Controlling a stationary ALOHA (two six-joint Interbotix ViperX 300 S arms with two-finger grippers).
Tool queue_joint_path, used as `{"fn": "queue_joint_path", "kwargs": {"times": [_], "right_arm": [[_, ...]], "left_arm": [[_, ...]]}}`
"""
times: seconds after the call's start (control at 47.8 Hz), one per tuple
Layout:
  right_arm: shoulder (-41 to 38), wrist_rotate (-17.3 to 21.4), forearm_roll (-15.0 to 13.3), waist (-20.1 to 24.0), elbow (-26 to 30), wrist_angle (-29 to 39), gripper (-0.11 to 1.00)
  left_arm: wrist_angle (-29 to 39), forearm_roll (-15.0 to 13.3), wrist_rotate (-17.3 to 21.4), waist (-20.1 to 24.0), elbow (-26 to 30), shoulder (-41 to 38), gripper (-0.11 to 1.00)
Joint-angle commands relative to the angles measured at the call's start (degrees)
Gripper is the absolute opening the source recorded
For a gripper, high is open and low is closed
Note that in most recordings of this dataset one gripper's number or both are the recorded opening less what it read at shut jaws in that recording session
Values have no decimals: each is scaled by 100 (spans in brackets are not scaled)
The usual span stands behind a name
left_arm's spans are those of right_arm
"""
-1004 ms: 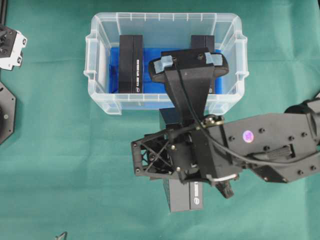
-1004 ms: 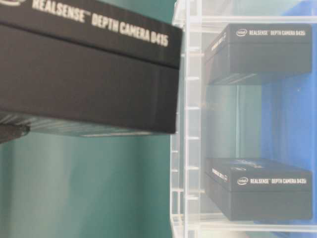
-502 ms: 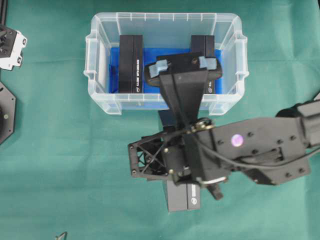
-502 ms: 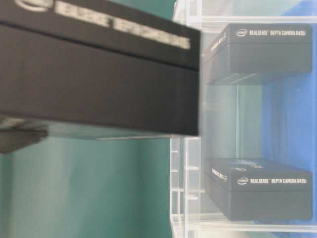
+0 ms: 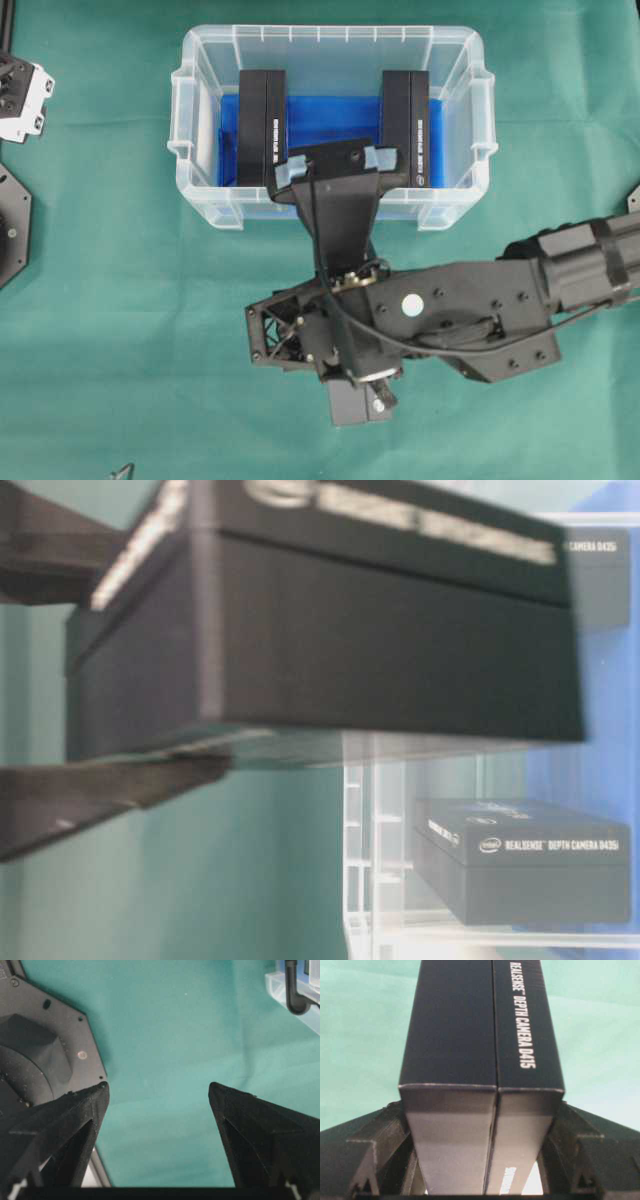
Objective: Take out the box from the case.
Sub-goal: 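Carry the box toward the front of the case and lower it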
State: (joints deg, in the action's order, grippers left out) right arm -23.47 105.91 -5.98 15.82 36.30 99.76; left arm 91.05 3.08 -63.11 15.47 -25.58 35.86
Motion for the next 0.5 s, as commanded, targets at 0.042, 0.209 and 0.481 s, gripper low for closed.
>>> {"fn": "queue_joint_path", "kwargs": {"times": [0.042,0.209,0.481], "right_arm": [[141,18,35,44,-229,-396,66],[141,26,62,44,-642,-633,66],[229,211,220,44,-1380,-1424,66]], "left_arm": [[9,-9,-9,-18,70,26,85],[9,-9,-62,-18,70,26,85],[9,-9,-97,-35,70,18,85]]}}
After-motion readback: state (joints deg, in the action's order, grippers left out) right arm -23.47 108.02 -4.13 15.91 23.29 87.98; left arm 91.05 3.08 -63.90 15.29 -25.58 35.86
